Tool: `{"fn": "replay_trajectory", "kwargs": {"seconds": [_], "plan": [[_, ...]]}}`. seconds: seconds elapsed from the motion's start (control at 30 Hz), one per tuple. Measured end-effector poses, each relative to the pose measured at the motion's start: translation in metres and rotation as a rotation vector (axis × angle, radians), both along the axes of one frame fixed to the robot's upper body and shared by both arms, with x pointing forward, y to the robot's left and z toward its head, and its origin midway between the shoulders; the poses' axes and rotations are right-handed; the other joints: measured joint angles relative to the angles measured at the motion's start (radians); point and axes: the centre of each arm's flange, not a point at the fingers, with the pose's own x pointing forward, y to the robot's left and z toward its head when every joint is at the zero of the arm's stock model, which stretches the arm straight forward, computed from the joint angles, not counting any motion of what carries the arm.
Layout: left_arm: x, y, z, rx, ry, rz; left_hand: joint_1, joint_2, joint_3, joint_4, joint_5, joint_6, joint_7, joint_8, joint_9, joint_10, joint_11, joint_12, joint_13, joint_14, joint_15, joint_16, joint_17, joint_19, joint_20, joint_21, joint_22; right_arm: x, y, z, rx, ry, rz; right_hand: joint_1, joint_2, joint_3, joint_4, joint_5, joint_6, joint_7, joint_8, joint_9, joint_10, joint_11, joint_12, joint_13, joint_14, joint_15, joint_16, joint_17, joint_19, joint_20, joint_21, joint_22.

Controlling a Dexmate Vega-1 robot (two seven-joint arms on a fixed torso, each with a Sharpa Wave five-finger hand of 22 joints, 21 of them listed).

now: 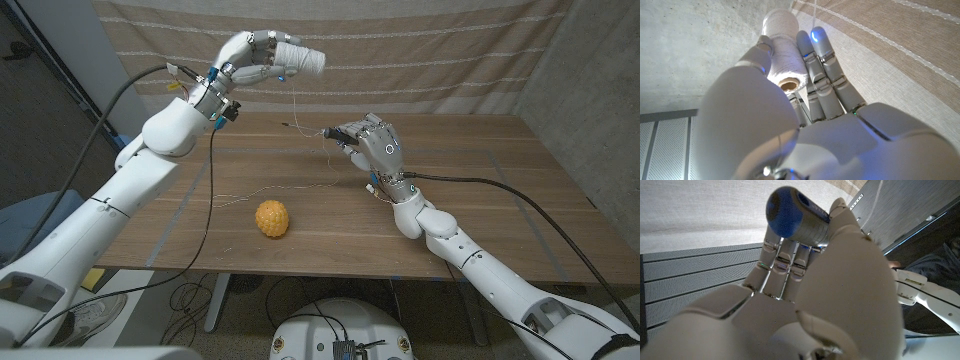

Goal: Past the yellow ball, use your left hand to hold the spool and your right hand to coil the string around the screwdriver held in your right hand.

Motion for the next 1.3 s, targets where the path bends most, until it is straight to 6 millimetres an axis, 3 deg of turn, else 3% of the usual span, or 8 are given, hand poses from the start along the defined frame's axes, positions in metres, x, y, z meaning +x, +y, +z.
{"fn": "replay_trajectory", "kwargs": {"seconds": [0.4, 0.87, 1.3], "plan": [[0.011, 0.029, -0.010, -0.066, 0.021, 0.127, 0.000, 0.000, -0.001, 0.001, 0.000, 0.000, 0.000, 0.000, 0.000, 0.000, 0.000, -0.004, 0.005, 0.000, 0.000, 0.000, 0.000, 0.000, 0.000, 0.000, 0.000, -0.014, -0.002, 0.007, 0.030, -0.025, 0.043, 0.000, 0.000, -0.002, -0.001, -0.001, 0.000, 0.000, -0.001, 0.000, 0.000, 0.000, 0.000, 0.000, 0.000, 0.000, 0.000, 0.000, 0.000, 0.000, 0.000, 0.000], [0.031, 0.056, -0.033, -0.081, 0.100, 0.202, 0.000, 0.000, 0.003, 0.001, 0.003, 0.000, 0.000, -0.007, 0.000, 0.000, 0.000, -0.008, 0.005, 0.000, 0.000, 0.000, 0.000, 0.000, 0.000, 0.000, 0.000, -0.011, -0.009, 0.023, 0.110, -0.037, 0.036, 0.000, 0.000, -0.005, -0.001, 0.003, 0.000, 0.000, -0.006, 0.000, 0.000, 0.000, 0.000, 0.000, 0.000, 0.000, -0.004, 0.000, -0.002, -0.002, 0.004, 0.000], [0.051, 0.047, -0.066, 0.006, 0.206, 0.169, 0.000, 0.000, 0.003, 0.001, 0.003, 0.000, 0.000, -0.007, 0.003, 0.002, -0.002, -0.012, 0.005, 0.001, 0.001, 0.000, 0.000, 0.000, 0.000, 0.008, 0.000, -0.001, -0.007, 0.035, 0.150, -0.036, 0.023, 0.000, 0.000, -0.009, -0.001, 0.003, 0.000, 0.000, -0.004, 0.000, 0.000, 0.000, 0.000, 0.000, 0.000, 0.000, -0.004, 0.000, -0.002, -0.002, 0.008, 0.000]]}}
